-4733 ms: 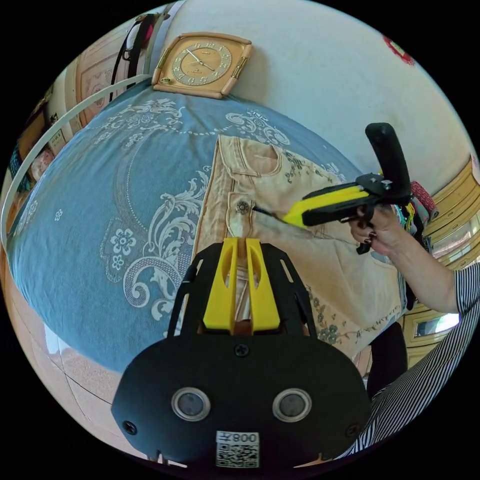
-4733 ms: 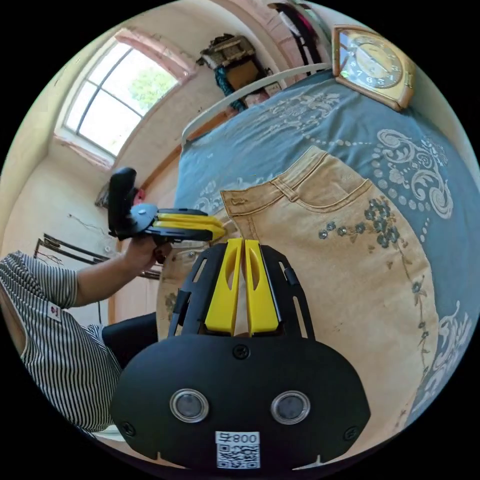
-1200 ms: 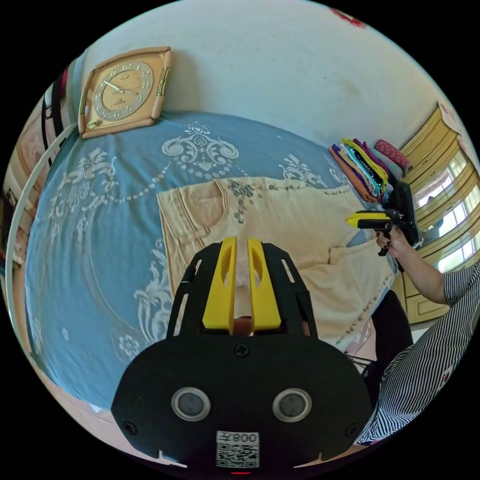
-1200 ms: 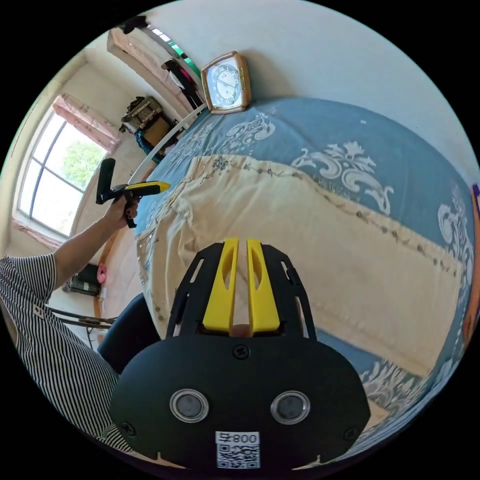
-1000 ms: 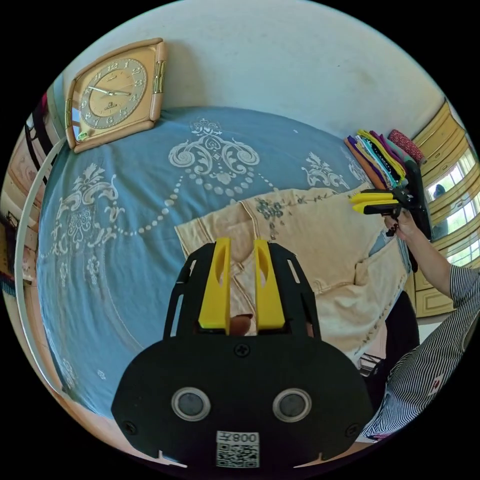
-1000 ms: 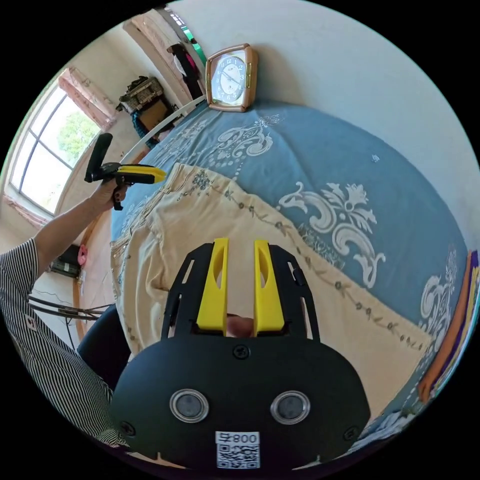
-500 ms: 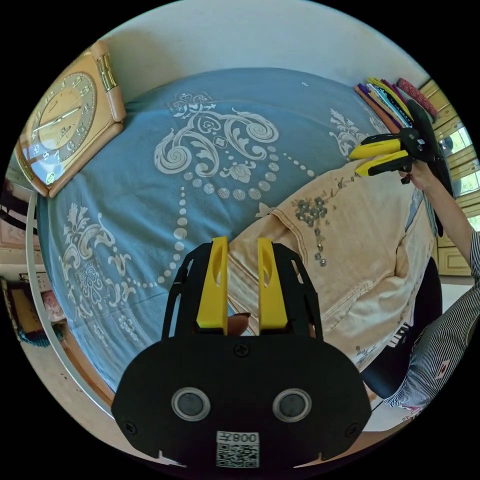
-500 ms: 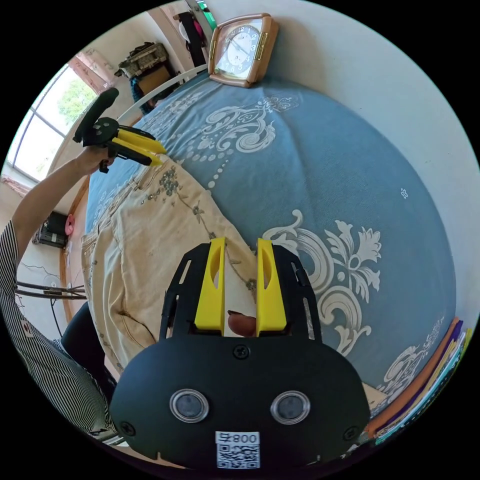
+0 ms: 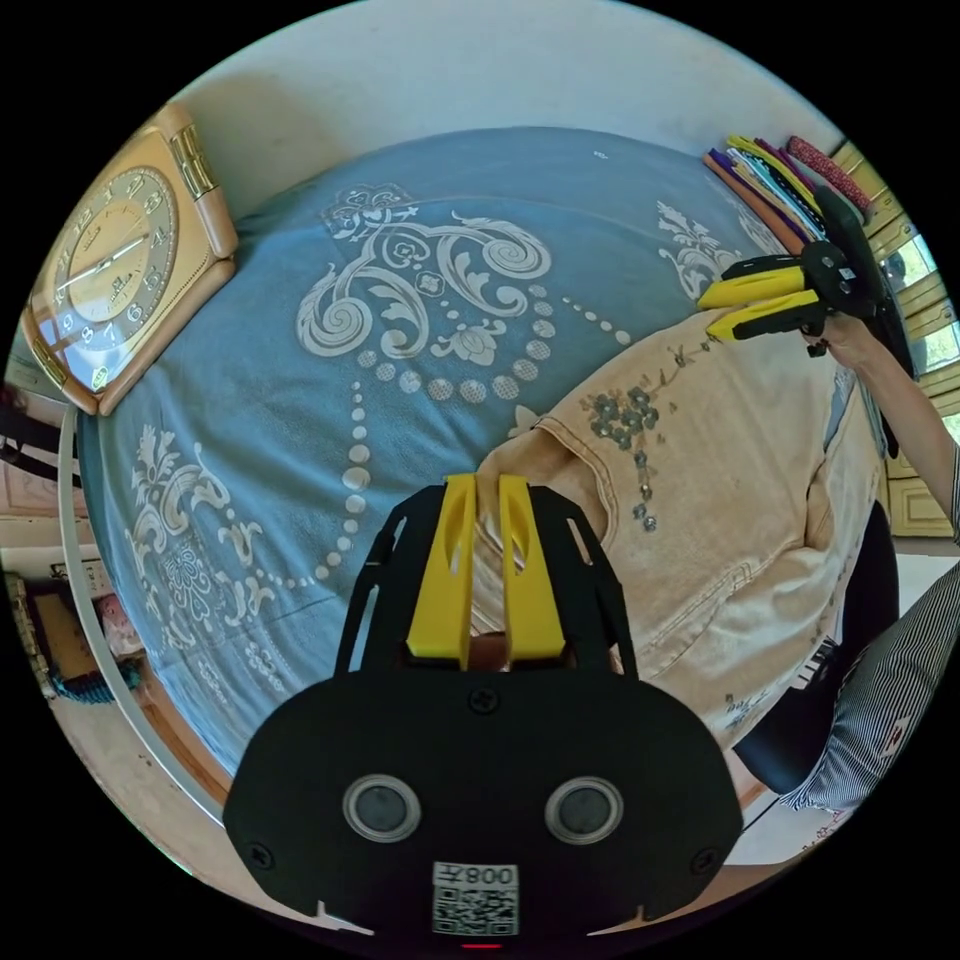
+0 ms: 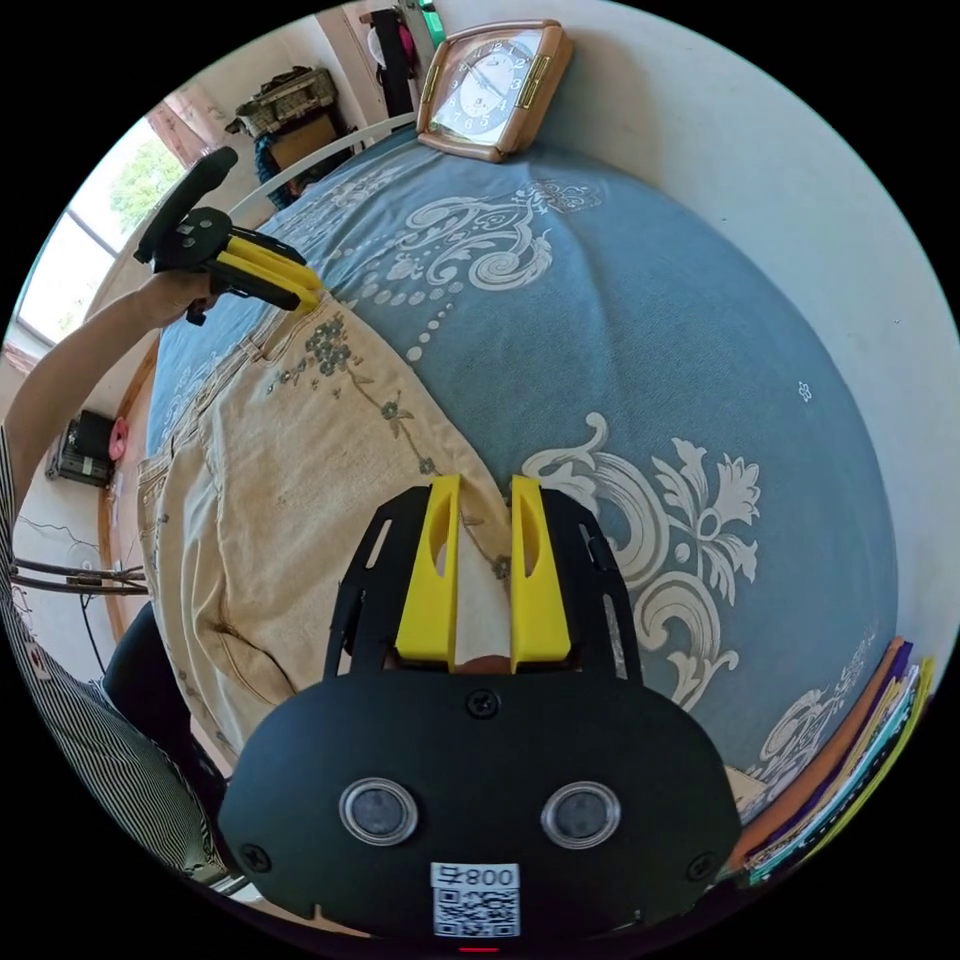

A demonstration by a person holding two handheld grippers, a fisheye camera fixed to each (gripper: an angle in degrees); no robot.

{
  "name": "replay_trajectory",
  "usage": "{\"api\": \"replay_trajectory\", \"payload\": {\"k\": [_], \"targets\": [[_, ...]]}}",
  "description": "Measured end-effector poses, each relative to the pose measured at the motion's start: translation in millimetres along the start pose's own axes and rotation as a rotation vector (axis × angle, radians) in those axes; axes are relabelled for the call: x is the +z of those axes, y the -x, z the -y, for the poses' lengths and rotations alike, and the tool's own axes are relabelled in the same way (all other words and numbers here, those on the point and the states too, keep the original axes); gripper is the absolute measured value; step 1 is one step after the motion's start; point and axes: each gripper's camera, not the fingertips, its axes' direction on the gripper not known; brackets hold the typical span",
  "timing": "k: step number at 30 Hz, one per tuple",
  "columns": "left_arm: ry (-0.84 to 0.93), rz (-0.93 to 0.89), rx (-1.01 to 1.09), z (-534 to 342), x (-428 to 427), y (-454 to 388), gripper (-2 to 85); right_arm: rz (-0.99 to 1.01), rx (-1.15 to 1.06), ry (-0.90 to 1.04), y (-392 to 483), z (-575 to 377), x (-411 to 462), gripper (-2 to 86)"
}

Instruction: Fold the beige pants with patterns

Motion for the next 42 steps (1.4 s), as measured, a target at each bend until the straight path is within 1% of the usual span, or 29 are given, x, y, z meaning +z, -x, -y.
{"api": "replay_trajectory", "payload": {"k": [4,9,16,20,24,32,42], "targets": [[0.002,0.022,-0.023,5,-7,-14,2.6,-0.002,0.026,-0.003,2,2,1,6.6],[-0.027,0.05,-0.043,1,-22,-31,2.2,0.046,0.073,-0.014,3,-2,3,3.0],[-0.061,0.123,-0.031,-14,-47,-66,1.9,0.03,0.097,-0.043,13,-15,-1,1.7],[-0.086,0.159,-0.024,-29,-63,-86,1.8,0.033,0.12,-0.096,22,-32,-11,1.4],[-0.116,0.194,-0.01,-54,-83,-110,1.6,0.051,0.149,-0.152,33,-51,-21,1.3],[-0.169,0.172,-0.023,-114,-118,-148,1.4,0.115,0.224,-0.25,61,-104,-36,1.2],[-0.174,0.11,-0.076,-202,-140,-195,1.4,0.158,0.245,-0.251,105,-162,-32,1.3]]}}
